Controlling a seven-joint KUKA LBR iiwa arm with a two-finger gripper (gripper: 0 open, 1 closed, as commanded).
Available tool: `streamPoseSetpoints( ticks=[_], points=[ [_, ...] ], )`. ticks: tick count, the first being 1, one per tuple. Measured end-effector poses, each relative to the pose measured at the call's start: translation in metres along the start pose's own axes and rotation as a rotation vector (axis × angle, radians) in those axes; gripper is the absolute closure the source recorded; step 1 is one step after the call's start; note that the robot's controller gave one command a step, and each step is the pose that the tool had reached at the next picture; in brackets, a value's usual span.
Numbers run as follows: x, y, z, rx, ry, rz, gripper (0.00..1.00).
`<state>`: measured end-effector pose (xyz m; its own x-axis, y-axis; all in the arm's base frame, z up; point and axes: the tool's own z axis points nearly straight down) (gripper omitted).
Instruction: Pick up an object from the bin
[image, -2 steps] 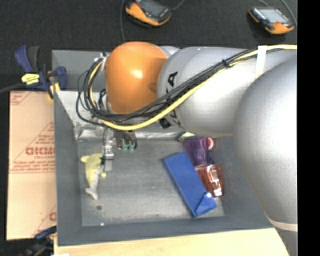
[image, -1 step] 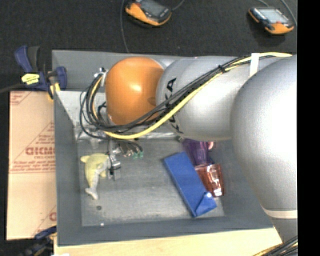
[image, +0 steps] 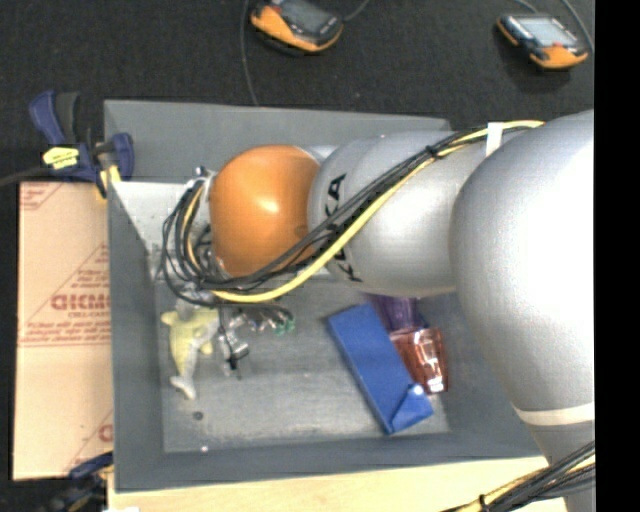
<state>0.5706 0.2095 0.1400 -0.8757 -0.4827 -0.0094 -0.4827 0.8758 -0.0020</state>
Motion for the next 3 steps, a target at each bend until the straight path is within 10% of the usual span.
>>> streamPoseSetpoints(
  ticks=[1, 2, 3],
  points=[
    [-0.036, -0.057, 0.012, 0.0, -0.002, -0.097, 0.0],
    [-0.044, -0.038, 0.046, -0.004, 0.003, -0.408, 0.0],
    [-0.041, -0.025, 0.068, 0.009, -0.015, -0.541, 1.0]
  ],
)
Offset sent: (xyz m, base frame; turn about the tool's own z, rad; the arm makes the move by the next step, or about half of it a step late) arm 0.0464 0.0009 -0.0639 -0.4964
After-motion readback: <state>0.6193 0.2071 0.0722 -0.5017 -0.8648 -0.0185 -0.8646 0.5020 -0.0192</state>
